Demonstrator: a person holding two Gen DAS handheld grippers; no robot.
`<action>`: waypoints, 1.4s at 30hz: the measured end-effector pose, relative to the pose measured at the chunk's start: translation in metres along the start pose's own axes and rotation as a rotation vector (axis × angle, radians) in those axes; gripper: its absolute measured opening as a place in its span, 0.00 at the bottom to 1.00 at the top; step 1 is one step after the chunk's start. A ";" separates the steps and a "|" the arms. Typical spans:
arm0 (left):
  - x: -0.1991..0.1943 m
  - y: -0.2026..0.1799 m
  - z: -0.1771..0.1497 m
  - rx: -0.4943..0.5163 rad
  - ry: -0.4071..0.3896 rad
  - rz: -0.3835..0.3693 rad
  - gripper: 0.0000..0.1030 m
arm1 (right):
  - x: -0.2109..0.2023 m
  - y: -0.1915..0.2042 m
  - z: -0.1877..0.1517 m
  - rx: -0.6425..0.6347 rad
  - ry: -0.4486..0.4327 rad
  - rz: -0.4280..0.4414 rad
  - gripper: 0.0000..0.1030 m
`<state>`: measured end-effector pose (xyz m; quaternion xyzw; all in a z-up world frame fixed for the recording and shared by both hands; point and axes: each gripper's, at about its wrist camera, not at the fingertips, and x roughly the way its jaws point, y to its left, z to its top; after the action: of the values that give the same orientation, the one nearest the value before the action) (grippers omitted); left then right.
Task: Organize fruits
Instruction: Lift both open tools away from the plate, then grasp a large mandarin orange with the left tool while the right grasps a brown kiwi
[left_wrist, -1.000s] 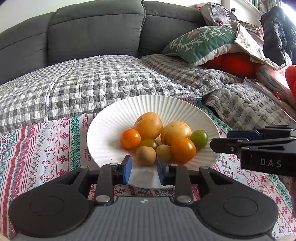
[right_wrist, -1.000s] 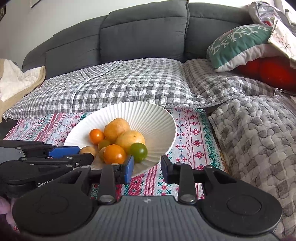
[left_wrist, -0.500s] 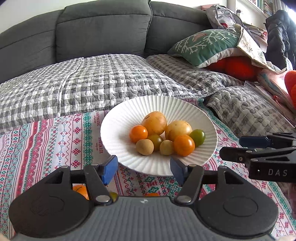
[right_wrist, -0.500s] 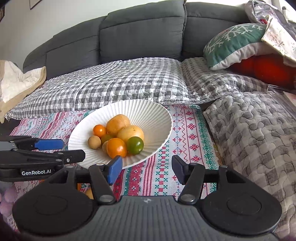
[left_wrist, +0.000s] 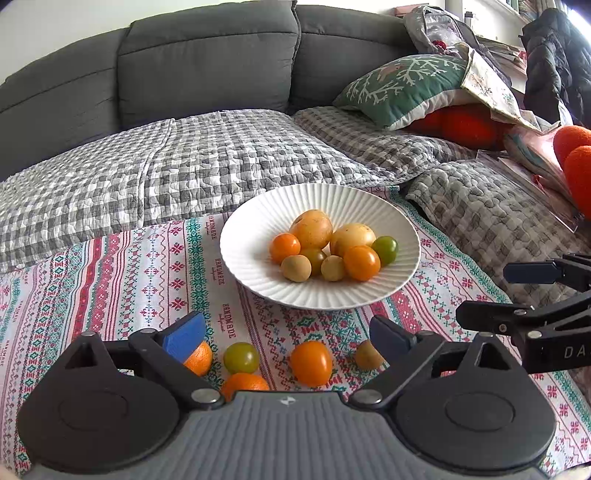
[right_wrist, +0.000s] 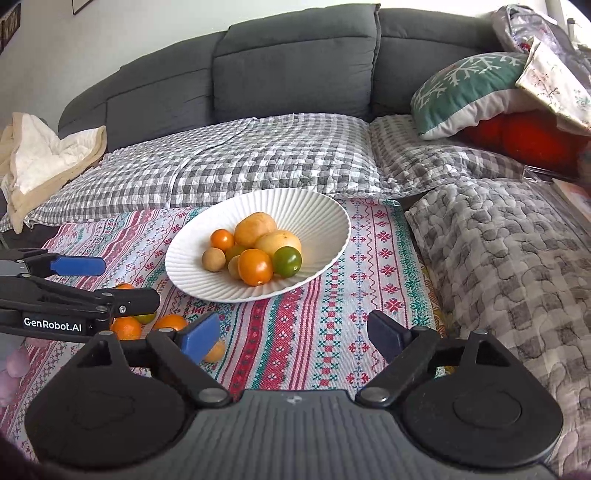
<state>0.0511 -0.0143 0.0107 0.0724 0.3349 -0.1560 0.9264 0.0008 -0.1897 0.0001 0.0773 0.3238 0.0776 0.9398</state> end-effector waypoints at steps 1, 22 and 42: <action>-0.002 0.001 -0.002 0.004 0.004 0.003 0.93 | -0.002 0.001 -0.001 0.003 -0.001 0.000 0.92; -0.015 0.042 -0.065 -0.001 0.107 0.093 0.95 | -0.012 0.035 -0.052 -0.158 0.114 0.013 0.99; 0.006 0.044 -0.085 -0.039 0.088 0.074 0.96 | 0.008 0.076 -0.078 -0.265 0.159 0.092 1.00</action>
<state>0.0195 0.0456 -0.0571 0.0736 0.3753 -0.1120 0.9171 -0.0489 -0.1067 -0.0506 -0.0393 0.3803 0.1684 0.9086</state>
